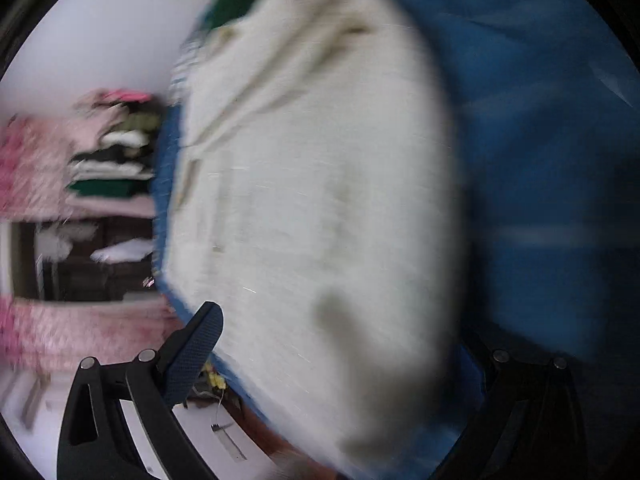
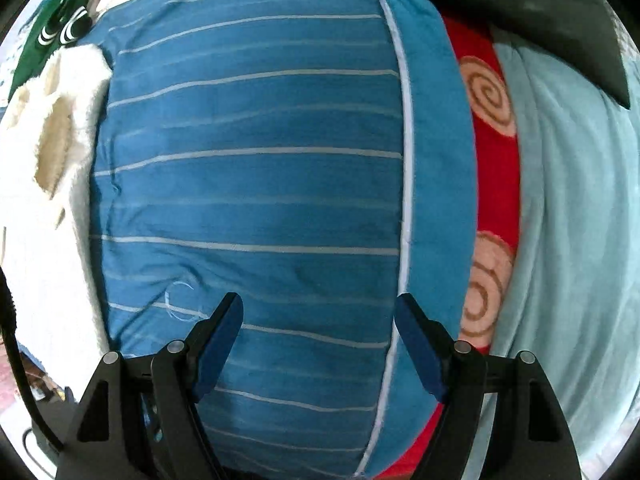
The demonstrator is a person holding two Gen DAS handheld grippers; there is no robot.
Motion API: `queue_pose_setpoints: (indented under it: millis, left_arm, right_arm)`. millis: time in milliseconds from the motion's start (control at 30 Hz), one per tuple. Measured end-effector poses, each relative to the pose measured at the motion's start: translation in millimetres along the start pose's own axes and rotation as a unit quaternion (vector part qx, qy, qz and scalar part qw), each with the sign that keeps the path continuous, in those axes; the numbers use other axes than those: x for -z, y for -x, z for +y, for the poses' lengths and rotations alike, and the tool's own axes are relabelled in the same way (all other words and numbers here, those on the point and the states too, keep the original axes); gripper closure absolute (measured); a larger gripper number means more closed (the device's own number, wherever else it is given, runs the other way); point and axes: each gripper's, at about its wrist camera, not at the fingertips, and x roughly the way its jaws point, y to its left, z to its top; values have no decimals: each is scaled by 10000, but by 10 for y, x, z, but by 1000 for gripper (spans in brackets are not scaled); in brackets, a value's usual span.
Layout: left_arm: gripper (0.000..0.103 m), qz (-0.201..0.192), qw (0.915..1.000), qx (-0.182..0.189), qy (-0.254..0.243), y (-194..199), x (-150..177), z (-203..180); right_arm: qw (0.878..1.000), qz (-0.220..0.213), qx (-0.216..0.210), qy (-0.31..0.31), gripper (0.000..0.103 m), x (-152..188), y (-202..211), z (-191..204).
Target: Fold large clothes
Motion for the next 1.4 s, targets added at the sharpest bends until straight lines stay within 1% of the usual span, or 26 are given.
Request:
queue_pose_setpoints:
  millis: [67,100,133,167,267,300,333,367,433,500,533,600,633,667,700,733,800,867,967,1033,1100,1133,1167,1267,1300,1400]
  left_arm:
    - [14,-72,9991,1,418,-98,-86,268]
    - [42,-117,9982,133,580,-151,-132,389]
    - [76,-135,9966,338,740,-198,-176,508]
    - [88,-162,9941,583,903,-243,-223,641]
    - [91,-268,9905,768,1109,-278,-274,885]
    - [91,-290,9899,796,1135,-275,-276,953]
    - [91,-303,9896,806,1151,-264,-272,1004]
    - [91,-309,9893,833,1156,-254,-270,1031]
    - [91,-305,9887,906,1153,-260,-262,1118]
    - [91,-304,9878,1005,1149,-243,-258,1126]
    - [91,-314,9874,1058,1137,-252,-255,1152]
    - [91,-297,9853,1220,1156,-284,-258,1191]
    - [91,-293,9845,1276,1168,-304,-260,1207]
    - [91,-291,9830,1365,1189,-320,-264,1232]
    - [91,-271,9814,1455,1221,-345,-266,1271]
    - [91,-238,9780,1604,1312,-397,-261,1343]
    - [91,-207,9728,1835,1399,-462,-261,1491]
    - [91,-183,9660,2102,1497,-540,-247,1723]
    - [91,-153,9544,2465,1679,-667,-228,2167]
    - [91,-18,9398,2825,1922,-842,-206,2553]
    - [91,174,9265,3120,2097,-1062,-195,2849]
    - [91,281,9185,3233,2260,-1225,-183,3024]
    - [91,356,9137,3293,2355,-1364,-176,3150]
    - [87,574,8981,3380,2754,-1892,-122,3496]
    - [87,635,8965,3345,2836,-2084,-108,3582]
    - [86,864,8795,3443,3170,-2712,-33,3753]
  right_arm:
    - [9992,-35,-383,96,24,-76,-48,92]
    - [9974,-49,-698,178,23,-166,-65,294]
    - [9931,-20,-1134,297,23,-217,-113,389]
    - [9890,10,-1432,364,22,-240,-152,434]
    - [9618,60,-2691,507,19,-464,-308,818]
    - [9506,42,-3057,534,18,-534,-342,940]
    - [9346,-21,-3522,497,18,-645,-378,1101]
    - [9247,-51,-3778,462,17,-620,-398,1182]
    - [8964,-64,-4425,245,16,-809,-518,1396]
    - [8803,-36,-4743,82,16,-918,-604,1548]
    - [8764,14,-4815,-57,16,-995,-683,1650]
    - [8761,348,-4801,-271,16,-1104,-875,1830]
    - [8799,456,-4711,-420,16,-1147,-947,1872]
    - [8813,651,-4645,-578,21,-1188,-1025,1928]
    - [8818,696,-4621,-636,57,-1198,-1046,1971]
    - [8916,647,-4418,-753,71,-1191,-1003,2004]
    - [9052,531,-4153,-732,77,-1170,-795,2075]
    - [9225,299,-3811,-538,77,-1095,-381,2210]
    - [9392,65,-3419,-321,79,-988,202,2577]
    - [9488,-99,-3154,-113,79,-965,574,2995]
    - [9561,-167,-2924,87,79,-1013,875,3240]
    - [9609,-218,-2751,212,79,-1009,1007,3556]
    - [9654,-229,-2577,331,79,-979,1104,3763]
    - [9741,-113,-2211,451,79,-1049,1152,4427]
    - [9779,-36,-2023,534,79,-1080,1092,4711]
    - [9839,142,-1648,676,78,-1144,877,5407]
